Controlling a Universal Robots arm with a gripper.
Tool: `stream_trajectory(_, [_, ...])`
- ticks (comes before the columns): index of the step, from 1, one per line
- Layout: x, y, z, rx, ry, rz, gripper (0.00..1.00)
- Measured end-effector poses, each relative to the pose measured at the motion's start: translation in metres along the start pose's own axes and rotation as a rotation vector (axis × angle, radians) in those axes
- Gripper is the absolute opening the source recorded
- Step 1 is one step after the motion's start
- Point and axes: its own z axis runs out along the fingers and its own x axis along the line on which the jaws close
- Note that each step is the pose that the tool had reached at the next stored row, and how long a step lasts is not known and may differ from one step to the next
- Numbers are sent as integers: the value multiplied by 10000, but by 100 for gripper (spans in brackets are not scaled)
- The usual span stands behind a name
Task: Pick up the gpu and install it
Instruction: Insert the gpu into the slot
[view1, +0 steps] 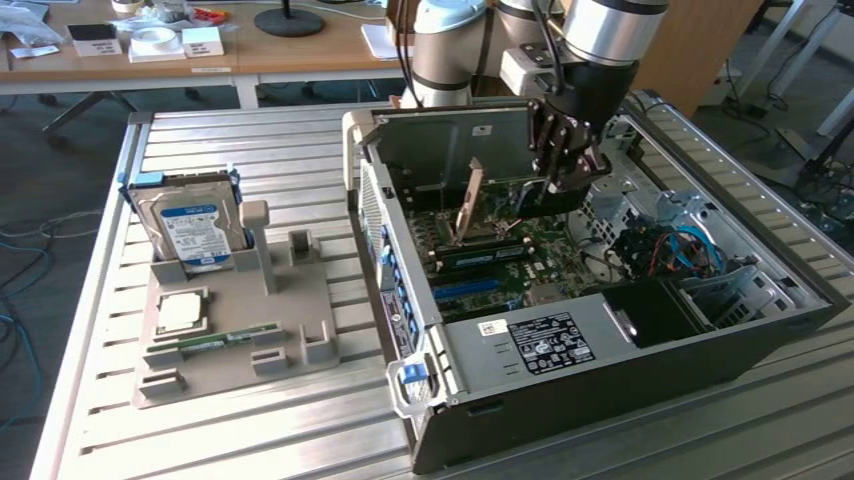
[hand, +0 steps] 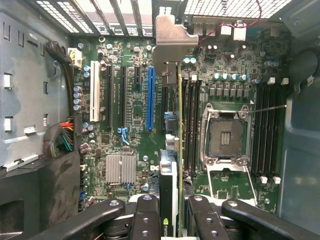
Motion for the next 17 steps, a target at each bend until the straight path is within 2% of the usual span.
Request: stream_trajectory(17, [1,1,41,7,-2,0,27])
